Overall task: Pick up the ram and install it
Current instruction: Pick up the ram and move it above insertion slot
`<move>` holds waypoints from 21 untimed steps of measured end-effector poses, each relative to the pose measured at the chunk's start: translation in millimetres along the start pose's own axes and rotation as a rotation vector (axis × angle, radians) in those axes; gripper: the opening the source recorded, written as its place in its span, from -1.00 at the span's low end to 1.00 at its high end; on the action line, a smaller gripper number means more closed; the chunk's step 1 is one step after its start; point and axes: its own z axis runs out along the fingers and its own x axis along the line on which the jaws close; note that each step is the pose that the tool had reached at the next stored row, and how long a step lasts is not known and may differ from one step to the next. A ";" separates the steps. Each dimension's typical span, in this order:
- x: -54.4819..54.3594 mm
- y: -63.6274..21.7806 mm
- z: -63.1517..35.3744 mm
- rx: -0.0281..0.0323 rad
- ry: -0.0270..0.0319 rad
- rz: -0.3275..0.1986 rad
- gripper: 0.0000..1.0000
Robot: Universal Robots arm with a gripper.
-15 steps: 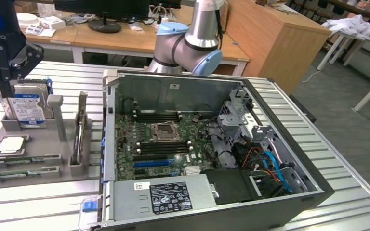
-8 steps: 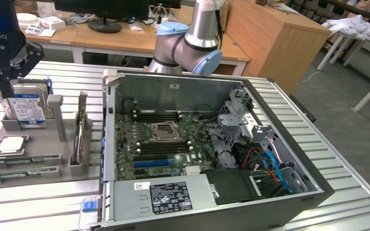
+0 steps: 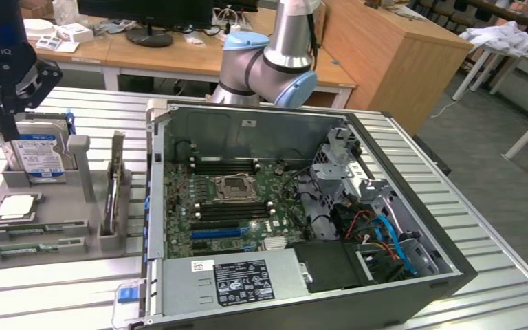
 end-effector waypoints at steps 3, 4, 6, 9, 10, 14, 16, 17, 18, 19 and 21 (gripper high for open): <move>0.0 0.0 0.0 0.0023 0.0022 -0.054 -0.79; 0.0 0.0 0.0 0.0031 0.0029 -0.072 -0.79; 0.0 0.0 0.0 0.0047 0.0044 -0.109 -0.79; 0.0 0.0 0.0 0.0071 0.0065 -0.163 -0.79; 0.0 0.0 0.0 0.0079 0.0072 -0.181 -0.79; 0.0 0.0 0.0 0.0111 0.0101 -0.254 -0.79; 0.0 0.0 0.1 0.0127 0.0116 -0.290 -0.79; 0.0 0.0 0.1 0.0135 0.0122 -0.308 -0.79; 0.0 0.0 0.1 0.0143 0.0130 -0.327 -0.79; 0.0 0.0 0.1 0.0151 0.0137 -0.345 -0.79; 0.0 0.0 0.1 0.0167 0.0152 -0.381 -0.79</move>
